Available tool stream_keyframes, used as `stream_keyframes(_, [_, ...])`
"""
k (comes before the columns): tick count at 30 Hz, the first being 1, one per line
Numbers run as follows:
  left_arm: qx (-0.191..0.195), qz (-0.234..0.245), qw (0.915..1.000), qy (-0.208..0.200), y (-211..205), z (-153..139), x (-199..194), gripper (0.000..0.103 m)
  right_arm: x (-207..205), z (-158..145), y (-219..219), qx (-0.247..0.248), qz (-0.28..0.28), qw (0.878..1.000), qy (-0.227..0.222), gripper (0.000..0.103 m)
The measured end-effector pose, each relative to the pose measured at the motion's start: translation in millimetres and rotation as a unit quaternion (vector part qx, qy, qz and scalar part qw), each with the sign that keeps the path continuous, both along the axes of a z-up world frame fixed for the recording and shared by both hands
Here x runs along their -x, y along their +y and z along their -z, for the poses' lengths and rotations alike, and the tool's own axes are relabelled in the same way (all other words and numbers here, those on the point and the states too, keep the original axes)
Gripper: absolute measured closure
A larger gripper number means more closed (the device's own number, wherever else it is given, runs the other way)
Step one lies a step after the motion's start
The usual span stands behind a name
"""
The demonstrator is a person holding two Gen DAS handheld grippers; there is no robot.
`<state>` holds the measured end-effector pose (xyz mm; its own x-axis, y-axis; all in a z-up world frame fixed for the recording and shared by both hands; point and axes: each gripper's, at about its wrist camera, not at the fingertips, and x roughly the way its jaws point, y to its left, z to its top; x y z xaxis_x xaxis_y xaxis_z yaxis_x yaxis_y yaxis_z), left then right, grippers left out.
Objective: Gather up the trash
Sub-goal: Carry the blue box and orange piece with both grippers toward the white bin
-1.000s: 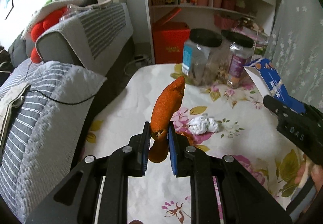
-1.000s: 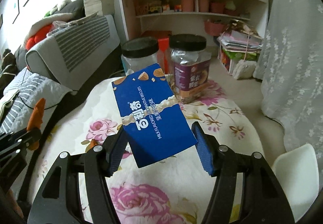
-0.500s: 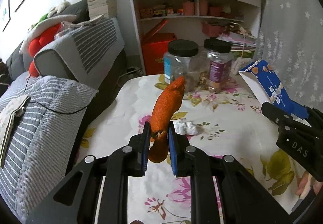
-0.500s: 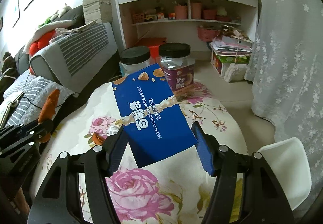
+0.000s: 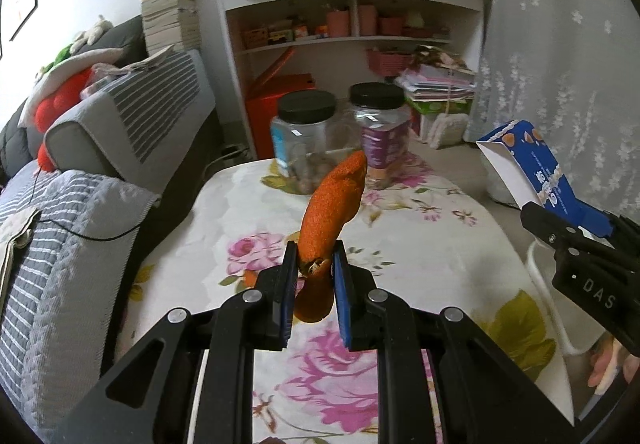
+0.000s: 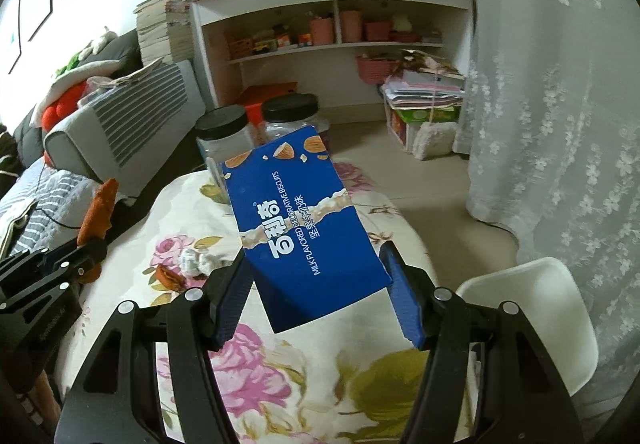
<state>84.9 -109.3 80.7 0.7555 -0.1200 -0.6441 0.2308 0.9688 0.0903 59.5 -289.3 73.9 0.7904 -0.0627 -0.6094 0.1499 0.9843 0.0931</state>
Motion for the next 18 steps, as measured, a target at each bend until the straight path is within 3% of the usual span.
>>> stream_keyframes(18, [0.002, 0.090, 0.9959, 0.006, -96.9, 1.6, 22.5, 0.086, 52.9, 1.9, -108.9, -0.018, 0.114, 0.993, 0.004, 0.043])
